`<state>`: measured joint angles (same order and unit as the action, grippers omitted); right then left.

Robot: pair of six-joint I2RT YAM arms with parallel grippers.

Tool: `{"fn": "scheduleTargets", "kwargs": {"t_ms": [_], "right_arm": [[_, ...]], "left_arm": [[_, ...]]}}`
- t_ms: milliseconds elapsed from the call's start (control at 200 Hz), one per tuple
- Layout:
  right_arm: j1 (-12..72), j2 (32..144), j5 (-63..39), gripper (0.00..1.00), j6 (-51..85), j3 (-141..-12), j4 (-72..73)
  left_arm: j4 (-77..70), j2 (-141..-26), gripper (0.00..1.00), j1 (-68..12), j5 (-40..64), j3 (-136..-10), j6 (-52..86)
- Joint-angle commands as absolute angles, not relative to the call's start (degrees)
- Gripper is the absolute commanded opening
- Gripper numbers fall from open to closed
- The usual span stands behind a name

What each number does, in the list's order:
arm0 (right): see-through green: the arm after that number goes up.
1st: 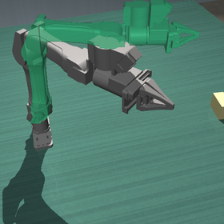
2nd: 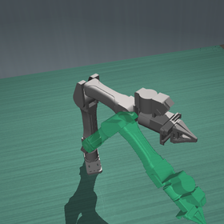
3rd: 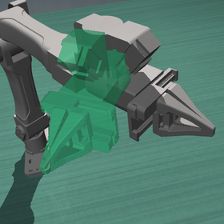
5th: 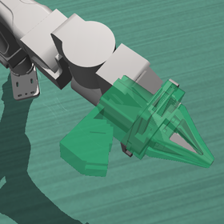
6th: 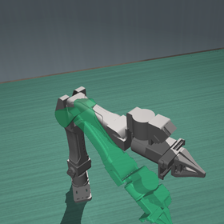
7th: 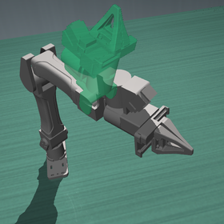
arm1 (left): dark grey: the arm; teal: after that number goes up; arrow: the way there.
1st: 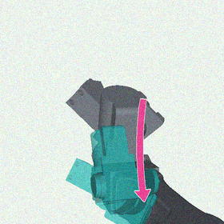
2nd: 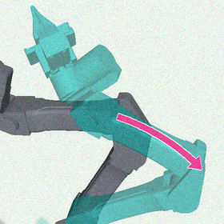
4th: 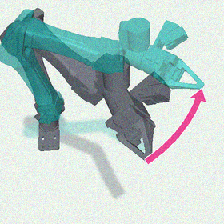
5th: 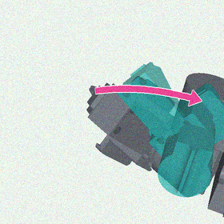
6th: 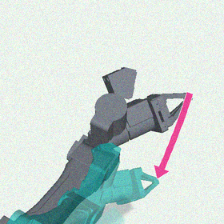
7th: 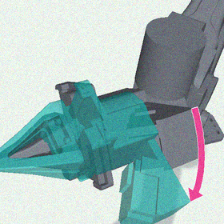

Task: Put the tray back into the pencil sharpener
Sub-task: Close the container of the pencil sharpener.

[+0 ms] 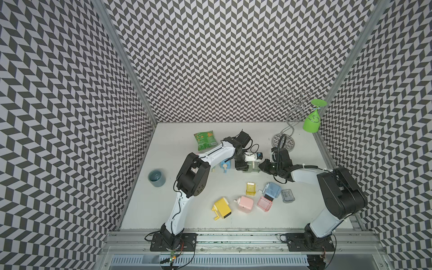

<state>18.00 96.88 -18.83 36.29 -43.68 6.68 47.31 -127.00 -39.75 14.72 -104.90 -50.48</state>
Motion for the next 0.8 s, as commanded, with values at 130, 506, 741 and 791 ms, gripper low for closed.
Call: {"fn": "scheduleTargets", "kwargs": {"t_ms": [130, 506, 741, 791], "right_arm": [[17.2, 96.5, -25.3, 0.18, 38.5, -42.3, 14.1], [12.3, 94.2, -23.8, 0.29, 34.4, -39.8, 12.2], [12.4, 96.4, -24.5, 0.2, 34.7, -39.6, 14.5], [12.4, 97.1, -25.2, 0.18, 34.6, -39.8, 14.9]], "left_arm": [[46.9, -126.1, 0.54, -40.3, 14.6, -104.6, -50.4], [47.2, -126.6, 0.54, -40.3, 13.2, -104.9, -50.1], [47.2, -126.8, 0.53, -40.3, 12.9, -105.1, -50.0], [47.1, -126.8, 0.53, -40.3, 12.9, -105.1, -50.0]]}}
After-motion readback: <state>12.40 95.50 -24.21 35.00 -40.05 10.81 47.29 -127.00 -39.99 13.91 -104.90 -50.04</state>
